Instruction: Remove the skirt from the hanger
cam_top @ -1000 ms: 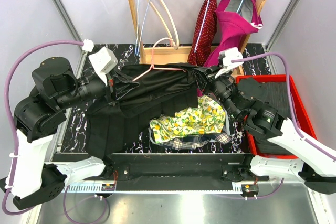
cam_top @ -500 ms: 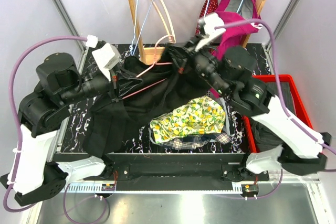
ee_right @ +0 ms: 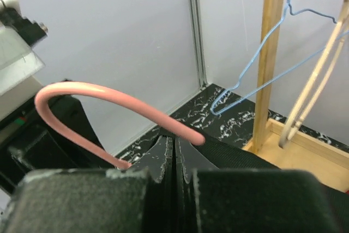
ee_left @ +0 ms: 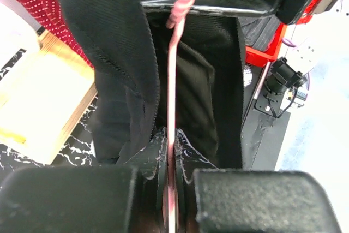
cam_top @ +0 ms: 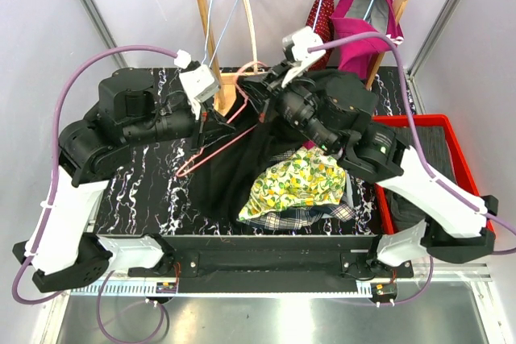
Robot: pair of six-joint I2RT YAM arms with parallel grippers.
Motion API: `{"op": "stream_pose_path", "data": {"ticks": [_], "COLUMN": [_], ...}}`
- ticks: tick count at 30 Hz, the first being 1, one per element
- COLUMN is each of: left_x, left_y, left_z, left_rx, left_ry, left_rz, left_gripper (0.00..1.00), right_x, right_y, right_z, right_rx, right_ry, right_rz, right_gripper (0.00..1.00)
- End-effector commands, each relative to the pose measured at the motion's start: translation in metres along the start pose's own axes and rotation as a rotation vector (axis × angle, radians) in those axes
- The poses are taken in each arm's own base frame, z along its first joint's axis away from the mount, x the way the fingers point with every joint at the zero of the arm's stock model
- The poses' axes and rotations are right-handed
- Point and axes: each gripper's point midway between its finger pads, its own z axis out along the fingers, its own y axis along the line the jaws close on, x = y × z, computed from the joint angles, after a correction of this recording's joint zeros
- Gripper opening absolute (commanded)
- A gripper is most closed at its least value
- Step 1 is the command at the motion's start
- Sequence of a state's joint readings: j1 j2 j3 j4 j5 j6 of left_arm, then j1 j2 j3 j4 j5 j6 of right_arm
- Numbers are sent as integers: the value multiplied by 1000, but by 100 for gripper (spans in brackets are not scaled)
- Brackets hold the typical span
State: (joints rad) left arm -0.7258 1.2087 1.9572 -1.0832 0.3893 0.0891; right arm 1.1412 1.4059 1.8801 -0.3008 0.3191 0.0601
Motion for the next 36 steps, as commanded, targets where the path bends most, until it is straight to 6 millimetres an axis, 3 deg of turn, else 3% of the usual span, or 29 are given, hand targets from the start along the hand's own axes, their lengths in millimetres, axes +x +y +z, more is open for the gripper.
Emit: {"op": "stream_pose_path", "data": {"ticks": [1,3,5,8,9,12,13,16,20,23,31,33,36], "left_x": [-63,-71,-85,-110,-116,-131,-135,-139,-125,-112,-100,-106,-111], "left_y": [1,1,-3,-12,-15,-26,-31,-29,-9,7,63,70,94], "left_z": [-6,-18,-38,-72,-81,-116,-131,-148,-134,-116,-69,-66,-46], "left_rx": [-16,-41,-60,-84,-87,-103,-110,-158,-230,-270,-439,-462,-533], "left_ry": [-235,-263,-318,-417,-443,-532,-567,-607,-554,-506,-422,-431,-411], "left_rz": [131,151,176,214,224,251,256,238,192,128,-24,-47,-91], "left_gripper": [3,2,1,0,0,0,0,0,0,0,0,0,0], "right_x": [18,16,-1,-34,-54,-97,-105,-124,-125,-118,-84,-74,-57], "right_y": [2,-21,-45,-81,-90,-112,-117,-130,-137,-131,-98,-90,-73], "right_z": [-23,-34,-53,-86,-103,-139,-148,-172,-179,-170,-118,-106,-89], "right_rx": [-3,92,193,344,371,454,473,525,561,526,409,381,303], "right_ry": [58,53,22,-27,-64,-142,-156,-184,-172,-158,-81,-63,-30], "right_rz": [-48,-108,-137,-199,-220,-226,-227,-226,-243,-232,-222,-208,-176], "right_gripper": [0,0,0,0,0,0,0,0,0,0,0,0,0]}}
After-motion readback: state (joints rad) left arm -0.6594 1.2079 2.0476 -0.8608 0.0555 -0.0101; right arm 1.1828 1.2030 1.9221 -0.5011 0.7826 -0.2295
